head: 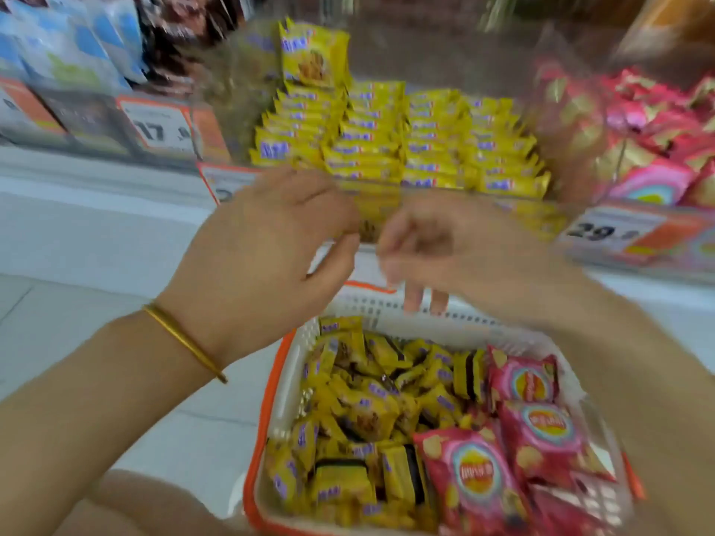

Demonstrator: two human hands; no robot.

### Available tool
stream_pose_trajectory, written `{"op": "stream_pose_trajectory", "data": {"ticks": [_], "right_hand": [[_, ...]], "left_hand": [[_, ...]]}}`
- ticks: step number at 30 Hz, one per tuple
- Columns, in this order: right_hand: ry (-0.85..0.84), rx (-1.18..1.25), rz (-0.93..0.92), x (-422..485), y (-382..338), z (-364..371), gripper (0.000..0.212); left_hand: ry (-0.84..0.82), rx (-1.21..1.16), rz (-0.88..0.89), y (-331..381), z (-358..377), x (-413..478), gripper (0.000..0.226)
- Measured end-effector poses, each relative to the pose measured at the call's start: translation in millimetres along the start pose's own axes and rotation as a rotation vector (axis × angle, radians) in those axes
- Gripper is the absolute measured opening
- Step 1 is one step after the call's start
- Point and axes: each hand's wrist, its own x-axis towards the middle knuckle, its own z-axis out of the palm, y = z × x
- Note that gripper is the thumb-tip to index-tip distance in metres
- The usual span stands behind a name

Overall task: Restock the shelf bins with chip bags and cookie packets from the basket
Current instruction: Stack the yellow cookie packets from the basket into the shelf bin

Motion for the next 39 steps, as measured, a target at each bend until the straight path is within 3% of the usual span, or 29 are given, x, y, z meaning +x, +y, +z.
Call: {"op": "stream_pose_trajectory", "data": {"ticks": [2,4,9,13,19,22,25,27,31,35,37,39], "right_hand": [[-0.152,-0.047,0.205,-11.6,49.8,28.0,0.002],[-0.217,-0.243,0.351,-3.7,113.6,60.0,0.007],[-0.442,-0.589,0.480,-10.9,227.6,146.5,0.043],[-0.315,-0.743,0.460,-26.9,247.3,180.3,0.041],[-0.214,-0.579,0.506,-19.1,227.1,132.2,0.035],[-0.168,-0.319,0.431,-20.3,175.9,80.6,0.041],[-0.065,0.032,0.313,-21.6,117.2,42.4,0.028],[0.022,0.188,0.245,-23.6,85.7,24.6,0.024],[0.141,0.399,0.140,-24.4,31.8,-2.2,0.025],[0.180,0.299,-0.032,4.7,-23.9,-37.5,0.021],[0.245,0.202,-0.059,38.5,-37.2,-54.0,0.022],[0.342,0.062,-0.015,88.7,-34.6,-60.5,0.032]], "left_hand": [[-0.189,0.047,0.023,6.4,21.3,-13.8,0.034],[-0.351,0.062,0.015,9.1,38.0,-22.5,0.038],[-0.457,0.116,0.001,12.1,59.8,-20.3,0.049],[-0.487,0.153,-0.045,11.4,64.4,-10.6,0.051],[-0.624,0.159,-0.106,6.9,70.2,-0.7,0.033],[-0.733,0.002,-0.188,7.1,77.1,3.1,0.042],[-0.791,-0.260,-0.311,11.1,78.8,10.6,0.051],[-0.694,-0.346,-0.308,13.0,67.6,21.3,0.042],[-0.308,-0.629,-0.374,9.4,18.6,46.6,0.027],[0.053,-0.820,-0.391,-6.3,-18.3,57.4,0.029],[0.294,-0.692,-0.418,-24.2,-21.8,58.5,0.013],[0.268,-0.343,-0.445,-43.2,-17.1,56.4,0.025]]}}
